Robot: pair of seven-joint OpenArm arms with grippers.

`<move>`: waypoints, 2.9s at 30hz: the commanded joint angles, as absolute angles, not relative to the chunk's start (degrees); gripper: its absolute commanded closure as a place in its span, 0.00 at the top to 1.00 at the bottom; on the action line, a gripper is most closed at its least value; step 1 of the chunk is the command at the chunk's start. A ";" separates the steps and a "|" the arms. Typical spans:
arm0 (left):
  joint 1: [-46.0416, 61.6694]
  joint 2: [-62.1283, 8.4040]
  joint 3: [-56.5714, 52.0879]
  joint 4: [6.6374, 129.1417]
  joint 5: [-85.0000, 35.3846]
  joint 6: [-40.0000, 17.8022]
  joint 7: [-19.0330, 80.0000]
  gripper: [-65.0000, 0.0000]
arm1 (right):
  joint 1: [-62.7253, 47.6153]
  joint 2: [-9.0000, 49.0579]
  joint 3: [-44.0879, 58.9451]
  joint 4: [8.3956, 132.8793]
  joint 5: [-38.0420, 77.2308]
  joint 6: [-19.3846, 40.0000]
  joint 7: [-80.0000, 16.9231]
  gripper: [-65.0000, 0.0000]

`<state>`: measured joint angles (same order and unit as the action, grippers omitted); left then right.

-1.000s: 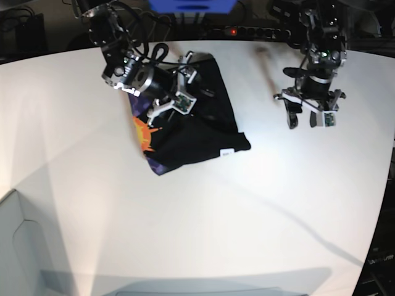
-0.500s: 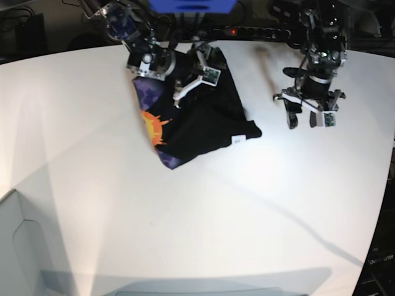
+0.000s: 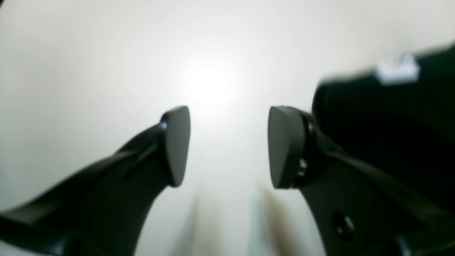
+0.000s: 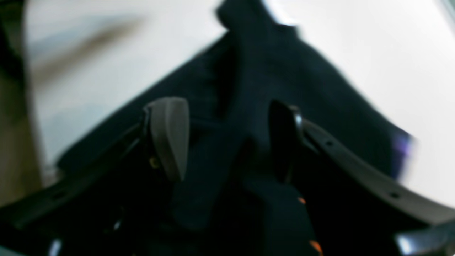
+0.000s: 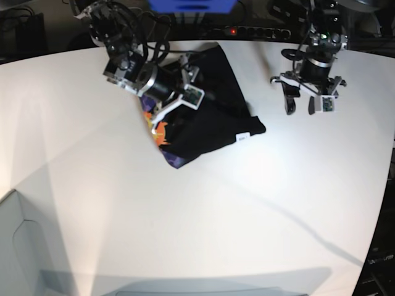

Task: Fold the T-shirt properly
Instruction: 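Press and smooth the folded bundle with the right gripper, then grasp the bundle's edges with both grippers and tuck them in, then pull the bundle's corner with the right gripper, rotating the shirt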

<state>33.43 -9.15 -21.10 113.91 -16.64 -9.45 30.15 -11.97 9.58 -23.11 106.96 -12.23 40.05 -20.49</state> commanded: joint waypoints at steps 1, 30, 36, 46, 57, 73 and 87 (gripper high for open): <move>34.24 -9.10 -20.97 114.95 -17.36 -9.71 28.97 0.52 | -11.38 8.92 -21.32 107.74 -11.74 40.00 -19.21 0.56; 31.34 -14.29 0.57 109.41 -32.04 -9.01 28.88 0.52 | -9.71 5.23 -3.12 101.85 -11.74 40.00 -19.30 0.56; 29.32 -13.85 2.42 105.63 -31.69 -9.01 28.97 0.52 | -8.75 5.05 -3.12 101.76 -11.74 40.00 -19.47 0.56; 29.67 -13.85 5.41 106.33 -30.37 -9.01 28.97 0.52 | -8.66 5.05 -3.12 101.76 -11.74 40.00 -19.47 0.56; 27.47 -13.49 6.46 105.71 -30.37 -9.01 28.97 0.14 | -7.43 5.05 -2.42 97.63 -11.74 40.00 -19.38 0.56; 32.13 -20.53 6.02 106.07 -30.99 -9.01 28.97 0.00 | -4.35 4.18 3.12 91.03 -11.74 40.00 -19.38 0.56; 31.87 -19.65 5.93 107.91 -31.08 -9.01 34.15 0.18 | -10.59 0.04 -1.27 104.92 -11.65 40.00 -19.21 0.56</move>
<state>31.62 -19.42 6.09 106.69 -30.76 -8.99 34.68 -11.14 0.03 -1.34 103.70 -12.73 40.05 -20.91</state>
